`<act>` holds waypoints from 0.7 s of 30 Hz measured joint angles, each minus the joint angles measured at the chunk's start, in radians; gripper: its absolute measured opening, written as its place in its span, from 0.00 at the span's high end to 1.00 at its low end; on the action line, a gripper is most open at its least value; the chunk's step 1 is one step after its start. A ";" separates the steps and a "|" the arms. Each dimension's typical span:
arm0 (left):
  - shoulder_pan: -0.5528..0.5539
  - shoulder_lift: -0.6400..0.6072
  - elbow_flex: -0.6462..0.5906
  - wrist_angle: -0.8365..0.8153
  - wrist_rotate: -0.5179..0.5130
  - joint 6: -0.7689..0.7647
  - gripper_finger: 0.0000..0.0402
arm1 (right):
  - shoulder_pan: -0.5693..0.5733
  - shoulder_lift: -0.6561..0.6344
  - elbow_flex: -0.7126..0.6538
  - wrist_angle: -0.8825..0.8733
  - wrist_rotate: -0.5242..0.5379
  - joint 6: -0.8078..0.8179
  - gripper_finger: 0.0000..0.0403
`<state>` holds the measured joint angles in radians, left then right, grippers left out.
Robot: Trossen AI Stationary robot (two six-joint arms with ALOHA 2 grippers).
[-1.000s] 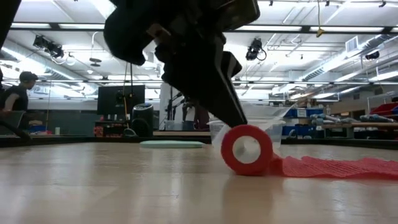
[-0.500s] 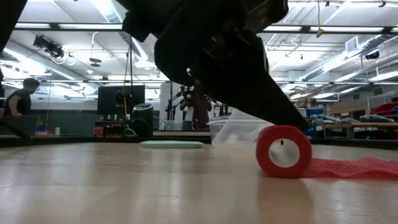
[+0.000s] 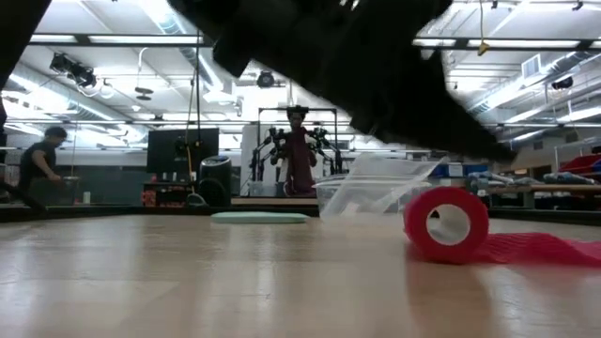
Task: Roll bandage
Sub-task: Roll the red bandage
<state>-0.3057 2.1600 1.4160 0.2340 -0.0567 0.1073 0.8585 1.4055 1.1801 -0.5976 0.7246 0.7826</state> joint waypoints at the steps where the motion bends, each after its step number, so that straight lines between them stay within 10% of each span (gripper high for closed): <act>1: 0.000 -0.007 0.010 -0.019 0.001 0.000 0.82 | 0.000 0.000 0.000 0.002 0.004 0.001 0.94; 14: -0.005 -0.017 0.245 -0.672 -0.044 0.042 0.82 | 0.029 0.000 0.000 -0.002 0.029 0.010 0.94; 21: -0.005 -0.019 0.243 -0.732 -0.079 0.075 0.82 | 0.031 0.000 0.000 -0.001 0.046 0.006 0.94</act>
<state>-0.3105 2.1410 1.6590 -0.4983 -0.1356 0.1825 0.8898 1.4055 1.1797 -0.5987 0.7709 0.7891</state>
